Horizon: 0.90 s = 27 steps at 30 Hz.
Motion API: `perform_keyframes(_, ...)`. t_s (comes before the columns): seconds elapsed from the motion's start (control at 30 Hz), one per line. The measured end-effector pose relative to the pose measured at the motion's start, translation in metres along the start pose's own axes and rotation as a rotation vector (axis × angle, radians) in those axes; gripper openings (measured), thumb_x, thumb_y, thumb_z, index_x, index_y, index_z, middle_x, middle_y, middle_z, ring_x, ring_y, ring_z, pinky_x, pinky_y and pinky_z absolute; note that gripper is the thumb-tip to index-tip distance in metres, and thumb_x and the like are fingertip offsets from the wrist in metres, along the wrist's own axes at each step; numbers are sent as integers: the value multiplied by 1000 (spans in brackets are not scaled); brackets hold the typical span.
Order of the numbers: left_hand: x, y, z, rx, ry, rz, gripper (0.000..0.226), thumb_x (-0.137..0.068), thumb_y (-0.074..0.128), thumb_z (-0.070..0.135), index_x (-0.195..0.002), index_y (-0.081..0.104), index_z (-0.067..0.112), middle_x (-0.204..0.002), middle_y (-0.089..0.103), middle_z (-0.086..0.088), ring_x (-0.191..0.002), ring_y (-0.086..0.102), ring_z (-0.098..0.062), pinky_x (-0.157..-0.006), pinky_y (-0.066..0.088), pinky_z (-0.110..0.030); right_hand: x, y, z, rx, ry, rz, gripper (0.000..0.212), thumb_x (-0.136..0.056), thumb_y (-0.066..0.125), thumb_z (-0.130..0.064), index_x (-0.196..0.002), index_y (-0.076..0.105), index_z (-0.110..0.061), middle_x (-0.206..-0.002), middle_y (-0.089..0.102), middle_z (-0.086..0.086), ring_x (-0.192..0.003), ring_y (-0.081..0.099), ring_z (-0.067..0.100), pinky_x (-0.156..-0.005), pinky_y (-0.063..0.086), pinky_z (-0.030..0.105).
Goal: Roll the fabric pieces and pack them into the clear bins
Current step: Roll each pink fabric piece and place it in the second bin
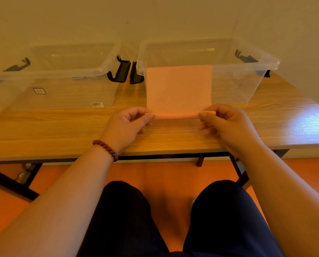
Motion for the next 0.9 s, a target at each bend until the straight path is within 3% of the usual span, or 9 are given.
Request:
perform_keyframes(0.07, 0, 0, -1, 1, -7, 0, 13, -90, 61, 23, -84, 65, 34, -67, 67, 16, -58, 57, 5, -57, 47, -7, -1, 0, 2, -33, 27, 12, 10, -90, 66, -21, -92, 71, -13, -85, 73, 3, -84, 71, 22, -76, 57, 34)
perform_keyframes(0.2, -1, 2, -1, 61, -15, -8, 13, -87, 64, 16, -90, 63, 29, -62, 68, 14, -58, 61, 2, -56, 50, -11, -2, -1, 3, -28, 35, 17, 7, -91, 65, -17, -89, 70, -11, -74, 72, 3, -75, 69, 18, -69, 56, 28)
perform_keyframes(0.4, 1, 0, -2, 81, -2, -8, 12, -85, 68, 19, -87, 68, 31, -67, 68, 13, -61, 59, 3, -61, 50, -10, 0, 0, 0, -70, 21, 16, 10, -92, 63, -11, -96, 69, -17, -80, 71, 4, -66, 68, 15, -62, 56, 23)
perform_keyframes(0.57, 0, -2, -3, 68, 7, -4, 18, -87, 65, 16, -86, 67, 34, -72, 67, 14, -66, 60, 4, -64, 51, -10, 2, 1, -1, 44, 3, -20, 9, -89, 67, -18, -95, 72, -21, -78, 72, 3, -74, 66, 16, -75, 56, 31)
perform_keyframes(0.7, -1, -2, -3, 7, -4, 16, 13, -90, 61, 26, -82, 67, 35, -73, 67, 13, -63, 57, 4, -60, 47, -6, 1, 0, 0, 44, 1, -6, 10, -91, 64, -26, -93, 73, -24, -84, 74, 0, -85, 69, 23, -81, 56, 41)
perform_keyframes(0.9, 0, 1, -1, 62, -13, 4, 17, -88, 64, 16, -91, 63, 32, -72, 67, 12, -62, 61, 4, -58, 48, -9, -1, 0, 2, 28, 15, -1, 11, -94, 61, -20, -95, 72, -20, -79, 73, 1, -74, 68, 16, -73, 57, 30)
Point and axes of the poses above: each hand's wrist, its own x-axis away from the middle knuckle, its own y-axis out of the palm, z = x × y, the point moved 8 cm from there along -x, towards the middle knuckle
